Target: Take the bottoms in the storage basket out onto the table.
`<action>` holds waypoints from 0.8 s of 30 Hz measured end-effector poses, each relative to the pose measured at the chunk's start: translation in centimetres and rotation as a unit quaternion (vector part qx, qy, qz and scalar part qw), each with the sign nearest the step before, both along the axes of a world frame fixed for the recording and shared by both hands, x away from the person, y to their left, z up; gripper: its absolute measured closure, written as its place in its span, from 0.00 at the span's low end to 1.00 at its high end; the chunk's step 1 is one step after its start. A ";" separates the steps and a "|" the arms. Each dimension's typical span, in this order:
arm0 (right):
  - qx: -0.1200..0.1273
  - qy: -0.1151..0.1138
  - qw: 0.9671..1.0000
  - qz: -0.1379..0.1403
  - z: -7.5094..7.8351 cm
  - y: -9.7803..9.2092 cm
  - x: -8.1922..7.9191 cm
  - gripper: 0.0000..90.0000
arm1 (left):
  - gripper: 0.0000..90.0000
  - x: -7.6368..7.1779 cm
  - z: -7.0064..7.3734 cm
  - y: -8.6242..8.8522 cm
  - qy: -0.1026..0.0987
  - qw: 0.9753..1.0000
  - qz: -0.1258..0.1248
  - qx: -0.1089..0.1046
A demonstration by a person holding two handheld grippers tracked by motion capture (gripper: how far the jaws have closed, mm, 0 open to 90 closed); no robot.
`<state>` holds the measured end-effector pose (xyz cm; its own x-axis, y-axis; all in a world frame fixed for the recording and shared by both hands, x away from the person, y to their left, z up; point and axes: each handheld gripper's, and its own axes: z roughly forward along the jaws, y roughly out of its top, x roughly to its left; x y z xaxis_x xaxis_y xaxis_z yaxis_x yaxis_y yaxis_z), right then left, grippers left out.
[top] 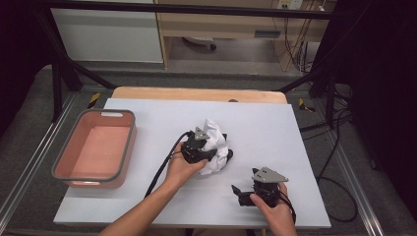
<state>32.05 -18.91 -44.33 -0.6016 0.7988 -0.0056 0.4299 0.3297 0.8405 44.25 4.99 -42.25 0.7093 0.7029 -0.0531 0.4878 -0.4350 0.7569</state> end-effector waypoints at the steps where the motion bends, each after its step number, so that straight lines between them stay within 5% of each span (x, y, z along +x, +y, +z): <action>1: 0.001 0.001 1.000 0.000 0.0 0.0 0.0 0.06 | 0.61 0.0 0.0 0.0 0.001 1.000 0.000 -0.001; 10: -0.010 0.001 1.000 0.006 -0.1 0.2 -0.2 0.06 | 0.58 0.2 -0.6 0.0 0.016 1.000 0.005 -0.008; 16: -0.011 0.002 1.000 0.006 -0.1 0.2 -0.1 0.06 | 0.57 0.2 -0.9 0.0 0.001 1.000 -0.003 0.009; 24: -0.014 0.002 1.000 0.004 -0.1 0.2 -0.1 0.06 | 0.40 0.1 -1.3 -0.1 0.003 1.000 0.011 0.001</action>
